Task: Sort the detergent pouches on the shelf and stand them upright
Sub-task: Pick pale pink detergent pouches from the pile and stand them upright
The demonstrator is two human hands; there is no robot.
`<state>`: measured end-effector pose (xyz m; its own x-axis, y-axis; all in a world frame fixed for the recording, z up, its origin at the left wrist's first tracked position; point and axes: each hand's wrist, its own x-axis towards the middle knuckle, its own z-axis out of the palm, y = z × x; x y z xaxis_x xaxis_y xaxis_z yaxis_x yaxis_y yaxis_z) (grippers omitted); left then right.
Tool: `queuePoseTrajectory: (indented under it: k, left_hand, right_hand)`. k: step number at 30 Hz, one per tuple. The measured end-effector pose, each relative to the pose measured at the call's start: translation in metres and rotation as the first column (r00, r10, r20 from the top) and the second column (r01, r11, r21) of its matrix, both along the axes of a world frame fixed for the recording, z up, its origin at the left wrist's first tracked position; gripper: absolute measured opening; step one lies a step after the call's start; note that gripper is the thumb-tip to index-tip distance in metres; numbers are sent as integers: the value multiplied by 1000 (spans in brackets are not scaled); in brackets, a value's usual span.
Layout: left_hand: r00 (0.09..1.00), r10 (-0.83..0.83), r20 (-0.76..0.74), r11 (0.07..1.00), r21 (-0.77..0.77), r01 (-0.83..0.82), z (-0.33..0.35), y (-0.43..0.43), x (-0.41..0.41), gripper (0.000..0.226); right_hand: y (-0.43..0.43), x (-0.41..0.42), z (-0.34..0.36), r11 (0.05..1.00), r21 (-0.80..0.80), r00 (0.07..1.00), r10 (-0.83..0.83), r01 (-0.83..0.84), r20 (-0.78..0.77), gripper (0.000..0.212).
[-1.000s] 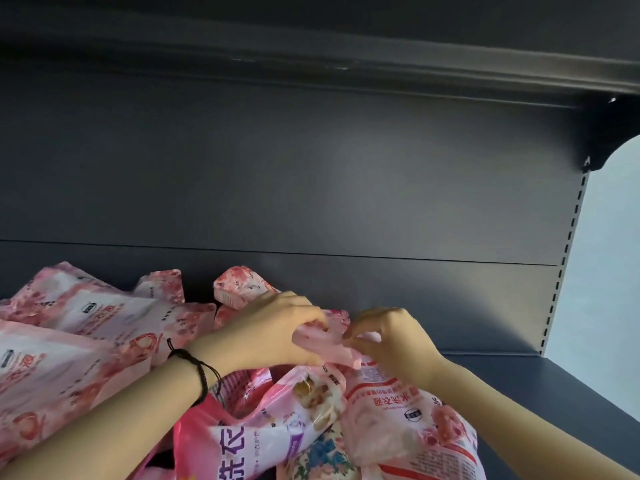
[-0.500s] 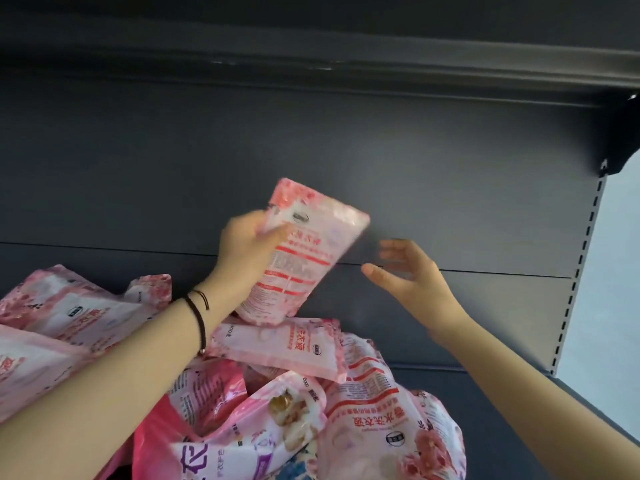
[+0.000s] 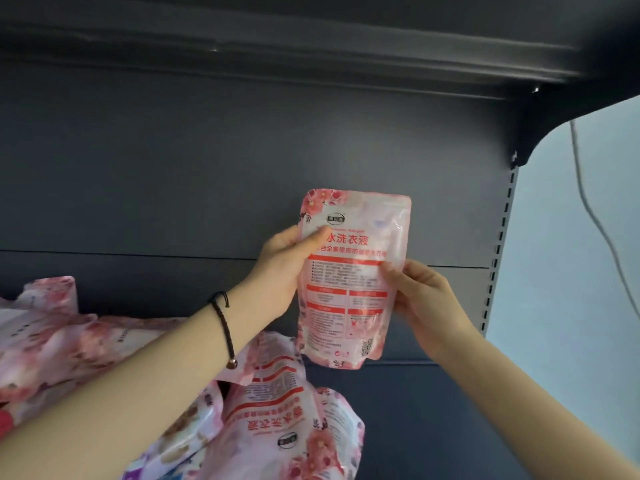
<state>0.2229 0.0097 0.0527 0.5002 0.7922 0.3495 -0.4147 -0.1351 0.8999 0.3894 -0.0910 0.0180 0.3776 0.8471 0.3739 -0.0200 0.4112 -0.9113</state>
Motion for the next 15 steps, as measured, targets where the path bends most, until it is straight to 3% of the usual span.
queuePoseTrajectory:
  k: [10, 15]
  left_hand:
    - [980, -110, -163, 989, -112, 92, -57, -21, 89, 23]
    - [945, -108, -309, 994, -50, 97, -59, -24, 106, 21]
  right_hand:
    - [-26, 92, -47, 972, -153, 984, -172, 176, 42, 15]
    - [-19, 117, -60, 953, -162, 966, -252, 257, 49, 14]
